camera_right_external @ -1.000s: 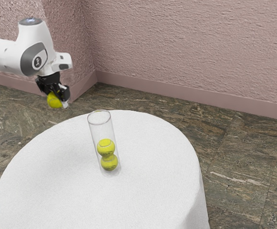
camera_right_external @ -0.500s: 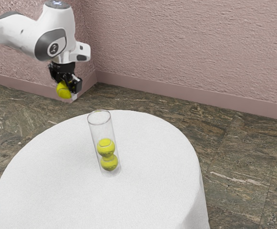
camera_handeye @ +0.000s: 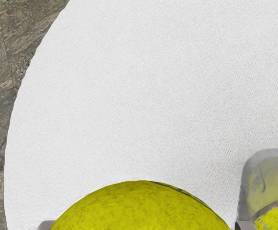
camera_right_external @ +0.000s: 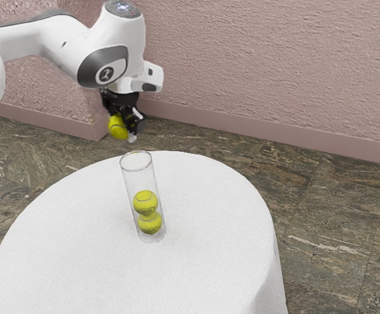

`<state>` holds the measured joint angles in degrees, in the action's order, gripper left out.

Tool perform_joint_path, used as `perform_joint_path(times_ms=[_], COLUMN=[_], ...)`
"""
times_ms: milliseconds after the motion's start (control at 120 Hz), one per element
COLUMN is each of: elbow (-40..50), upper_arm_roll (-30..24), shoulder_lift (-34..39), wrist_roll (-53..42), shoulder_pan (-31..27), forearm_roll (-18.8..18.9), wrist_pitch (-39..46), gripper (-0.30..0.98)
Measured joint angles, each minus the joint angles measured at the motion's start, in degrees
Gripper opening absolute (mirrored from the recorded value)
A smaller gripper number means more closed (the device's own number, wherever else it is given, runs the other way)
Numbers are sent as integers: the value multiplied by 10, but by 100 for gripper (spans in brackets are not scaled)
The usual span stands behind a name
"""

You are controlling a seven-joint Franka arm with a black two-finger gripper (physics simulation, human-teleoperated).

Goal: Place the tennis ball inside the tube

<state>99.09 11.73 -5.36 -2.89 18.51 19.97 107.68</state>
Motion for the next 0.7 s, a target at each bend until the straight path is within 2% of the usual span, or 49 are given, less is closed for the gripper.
perform_joint_path(times_ms=[367, 700], elbow=[1, 1], upper_arm_roll=[-39, -57], shoulder_lift=[9, 11], wrist_roll=[74, 126], shoulder_pan=[-6, 1], forearm_roll=[-21, -16], wrist_pitch=[-83, -113], gripper=[33, 31])
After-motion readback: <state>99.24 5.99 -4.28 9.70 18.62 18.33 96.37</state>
